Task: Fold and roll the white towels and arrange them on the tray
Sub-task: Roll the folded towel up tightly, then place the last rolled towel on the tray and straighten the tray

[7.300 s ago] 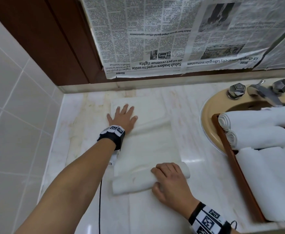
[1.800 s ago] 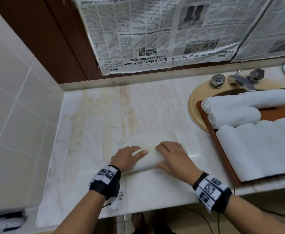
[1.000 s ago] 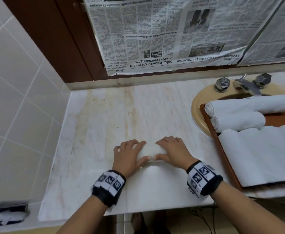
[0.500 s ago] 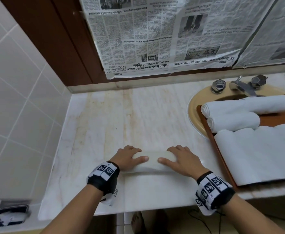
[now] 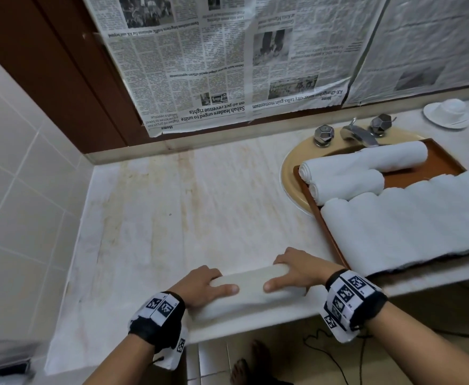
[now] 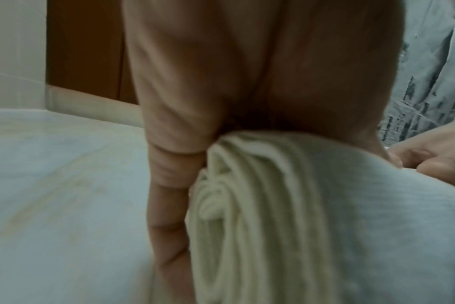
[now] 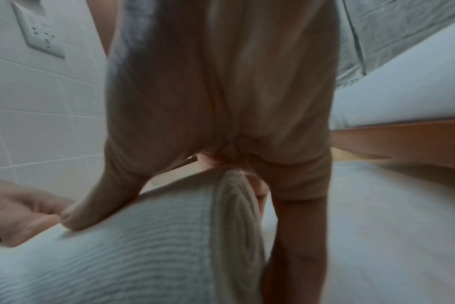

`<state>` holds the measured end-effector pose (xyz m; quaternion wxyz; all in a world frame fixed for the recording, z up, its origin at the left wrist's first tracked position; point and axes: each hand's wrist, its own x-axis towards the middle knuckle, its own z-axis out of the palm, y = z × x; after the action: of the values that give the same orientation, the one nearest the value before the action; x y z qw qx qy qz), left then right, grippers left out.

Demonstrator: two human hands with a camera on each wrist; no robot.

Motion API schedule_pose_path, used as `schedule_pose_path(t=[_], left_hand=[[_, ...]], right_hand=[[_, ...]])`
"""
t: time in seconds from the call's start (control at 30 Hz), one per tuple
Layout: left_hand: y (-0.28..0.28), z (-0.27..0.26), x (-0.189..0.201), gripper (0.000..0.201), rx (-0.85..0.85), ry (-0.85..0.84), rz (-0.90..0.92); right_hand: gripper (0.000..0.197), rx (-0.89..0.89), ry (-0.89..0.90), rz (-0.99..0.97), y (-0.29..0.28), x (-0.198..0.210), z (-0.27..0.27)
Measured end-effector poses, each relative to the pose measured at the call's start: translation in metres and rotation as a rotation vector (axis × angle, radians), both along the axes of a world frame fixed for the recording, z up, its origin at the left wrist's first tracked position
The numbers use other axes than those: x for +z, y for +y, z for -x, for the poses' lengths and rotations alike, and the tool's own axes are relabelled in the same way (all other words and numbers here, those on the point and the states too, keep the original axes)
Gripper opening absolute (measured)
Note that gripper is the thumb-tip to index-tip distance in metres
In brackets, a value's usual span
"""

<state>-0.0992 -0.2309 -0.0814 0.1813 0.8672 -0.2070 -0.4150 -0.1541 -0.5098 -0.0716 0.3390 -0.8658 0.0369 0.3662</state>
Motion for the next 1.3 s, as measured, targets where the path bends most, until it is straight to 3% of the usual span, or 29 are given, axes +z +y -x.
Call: schedule_pose_path(t=[0.2,0.3,0.57,0.93,1.1,1.3], left_hand=[[0.004,0.007,-0.002,0.050,0.004,-0.059,0.099],[0.006,0.012,-0.005,0.047,0.016,-0.057,0.166],[-0.041,-0.006,0.039,0.047,-0.054,-0.110,0.314],[-0.222,-0.054,0.106,0.053,-0.237,-0.276,0.434],[-0.340,-0.076,0.120,0.050,-0.246,-0.357,0.467],[-0.453,-0.096,0.102,0.052,-0.196,-0.378,0.455]], right_hand=[[0.065,0.010,-0.102,0.020,-0.009,0.000,0.026],[0.055,-0.042,-0.072,-0.006,-0.010,0.008,0.033],[0.062,-0.283,-0.167,-0.098,-0.051,0.049,0.052],[0.044,-0.565,-0.483,-0.130,-0.215,0.124,0.059],[0.045,-0.664,-0.539,-0.205,-0.332,0.126,0.039],[0.045,-0.692,-0.490,-0.231,-0.448,0.108,0.005]])
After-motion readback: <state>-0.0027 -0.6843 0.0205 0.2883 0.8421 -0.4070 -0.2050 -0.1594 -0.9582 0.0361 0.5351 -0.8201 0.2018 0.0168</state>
